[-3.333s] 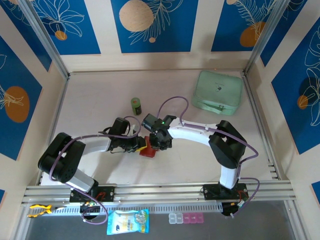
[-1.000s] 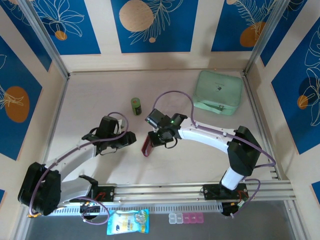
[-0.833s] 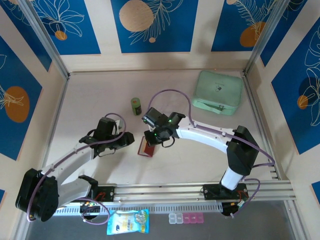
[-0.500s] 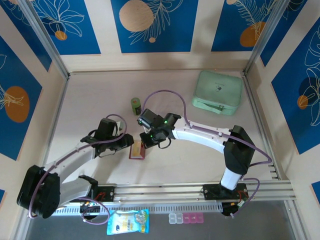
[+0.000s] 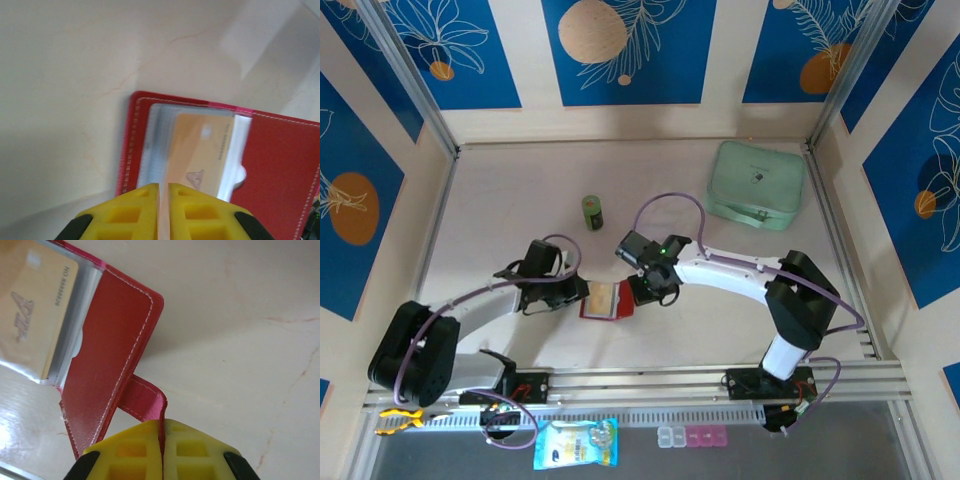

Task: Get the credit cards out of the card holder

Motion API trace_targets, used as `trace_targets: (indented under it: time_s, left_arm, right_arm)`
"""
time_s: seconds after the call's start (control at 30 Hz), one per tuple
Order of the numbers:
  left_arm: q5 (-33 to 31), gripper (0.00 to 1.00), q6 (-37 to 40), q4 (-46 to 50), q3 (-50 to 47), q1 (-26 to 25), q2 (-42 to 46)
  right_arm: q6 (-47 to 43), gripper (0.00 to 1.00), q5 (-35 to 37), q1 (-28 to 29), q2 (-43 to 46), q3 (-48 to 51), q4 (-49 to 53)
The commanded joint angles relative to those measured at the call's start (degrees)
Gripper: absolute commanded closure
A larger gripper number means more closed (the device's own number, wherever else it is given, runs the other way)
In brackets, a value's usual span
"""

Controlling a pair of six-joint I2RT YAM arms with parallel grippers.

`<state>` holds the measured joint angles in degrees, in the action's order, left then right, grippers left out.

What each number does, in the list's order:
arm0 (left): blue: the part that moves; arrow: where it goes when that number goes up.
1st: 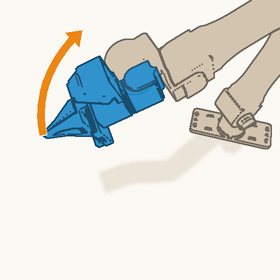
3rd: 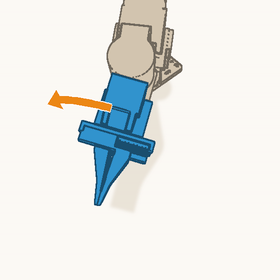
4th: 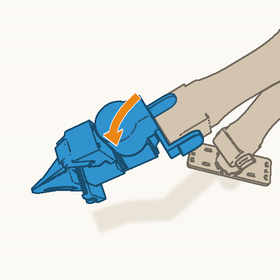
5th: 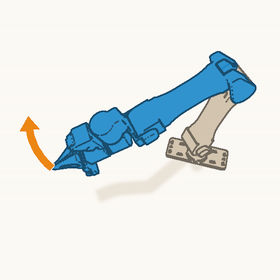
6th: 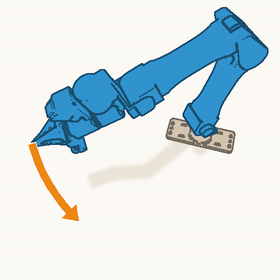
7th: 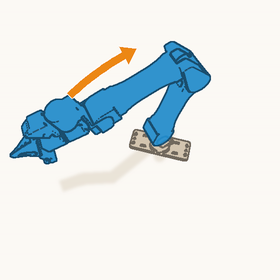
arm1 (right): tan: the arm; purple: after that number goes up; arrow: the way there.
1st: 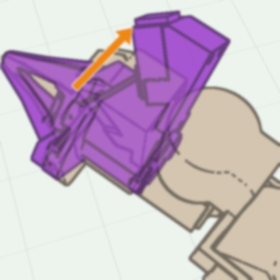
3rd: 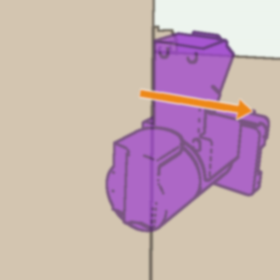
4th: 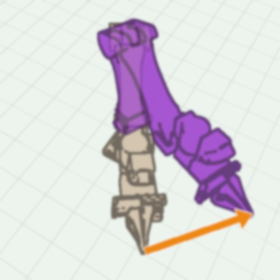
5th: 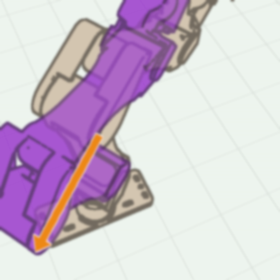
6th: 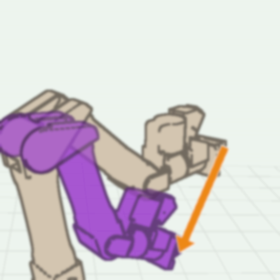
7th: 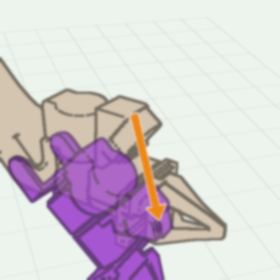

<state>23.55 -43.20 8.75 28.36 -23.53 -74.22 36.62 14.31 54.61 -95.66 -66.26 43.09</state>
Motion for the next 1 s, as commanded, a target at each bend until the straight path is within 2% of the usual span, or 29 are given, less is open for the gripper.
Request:
trace_targets:
  time_s: [0.0, 0.27, 0.73, 0.83, 0.97]
  left_arm:
    - [0.7, 0.88, -0.15, -0.5, -1.03, -0.29, -1.15]
    - [0.72, 0.89, -1.42, -2.78, -2.25, -0.4, -3.33]
    - [-1.6, 0.89, -2.22, -0.51, -2.78, -0.64, -3.15]
    - [-1.23, 0.88, -2.15, -0.02, -2.59, -0.64, -2.67]
    - [-1.53, 0.88, -1.89, 1.94, -1.56, -0.64, -0.5]
  right_arm:
    - [1.19, 1.0, 1.36, -0.91, 1.88, 1.95, 0.26]
    - [-0.67, 0.99, -1.38, -2.98, 1.38, 5.21, -4.53]
    - [-3.56, 0.99, -1.8, -4.42, -6.77, 3.44, -6.43]
    - [-3.58, 0.97, -0.47, -4.46, -7.03, 2.43, -4.35]
    - [-2.92, 0.88, 0.71, -4.45, -4.14, 2.47, -2.35]
